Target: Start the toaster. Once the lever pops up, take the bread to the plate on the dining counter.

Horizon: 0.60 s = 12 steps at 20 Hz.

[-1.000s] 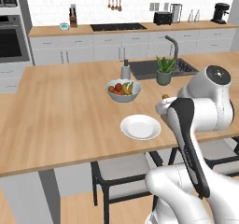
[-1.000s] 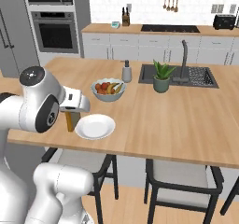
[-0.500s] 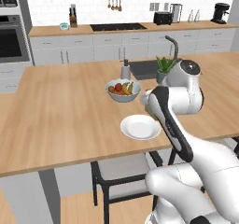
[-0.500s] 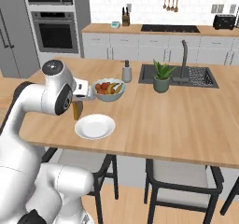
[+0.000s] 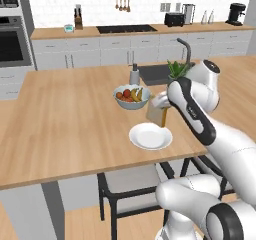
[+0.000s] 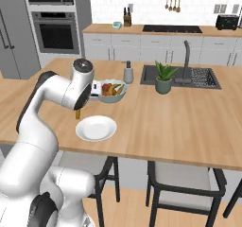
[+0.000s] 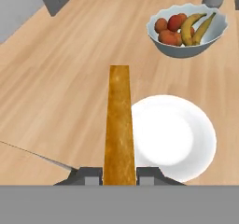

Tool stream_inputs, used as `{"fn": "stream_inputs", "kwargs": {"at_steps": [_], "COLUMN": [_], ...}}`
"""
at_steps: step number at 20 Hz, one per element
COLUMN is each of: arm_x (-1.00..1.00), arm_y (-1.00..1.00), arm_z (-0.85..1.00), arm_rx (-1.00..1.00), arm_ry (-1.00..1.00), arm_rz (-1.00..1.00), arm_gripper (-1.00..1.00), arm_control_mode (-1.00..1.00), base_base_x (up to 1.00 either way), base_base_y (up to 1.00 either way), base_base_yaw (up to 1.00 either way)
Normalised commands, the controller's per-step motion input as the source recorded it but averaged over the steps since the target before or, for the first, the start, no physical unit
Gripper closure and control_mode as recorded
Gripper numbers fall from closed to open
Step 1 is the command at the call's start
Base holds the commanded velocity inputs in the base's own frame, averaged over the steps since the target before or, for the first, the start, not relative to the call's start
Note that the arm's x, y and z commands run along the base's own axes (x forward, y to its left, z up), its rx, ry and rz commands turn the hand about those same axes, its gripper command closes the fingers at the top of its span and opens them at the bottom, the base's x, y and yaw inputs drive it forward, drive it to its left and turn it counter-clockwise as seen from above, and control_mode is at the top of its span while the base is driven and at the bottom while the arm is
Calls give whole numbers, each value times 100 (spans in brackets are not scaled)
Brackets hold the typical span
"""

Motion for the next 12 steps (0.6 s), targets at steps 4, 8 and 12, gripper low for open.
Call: {"fn": "stream_inputs", "kwargs": {"at_steps": [4, 8, 12], "arm_x": [0, -3, 11], "arm_y": [0, 5, 0], "arm_z": [-56, -38, -17], "arm_rx": [11, 4, 0], "arm_ry": [0, 0, 0], "arm_rz": [15, 5, 0], "arm_gripper": [100, 100, 100], "arm_control_mode": [-100, -100, -100], "base_base_x": [0, 0, 0], "base_base_y": [0, 0, 0], "base_base_yaw": [0, 0, 0]}}
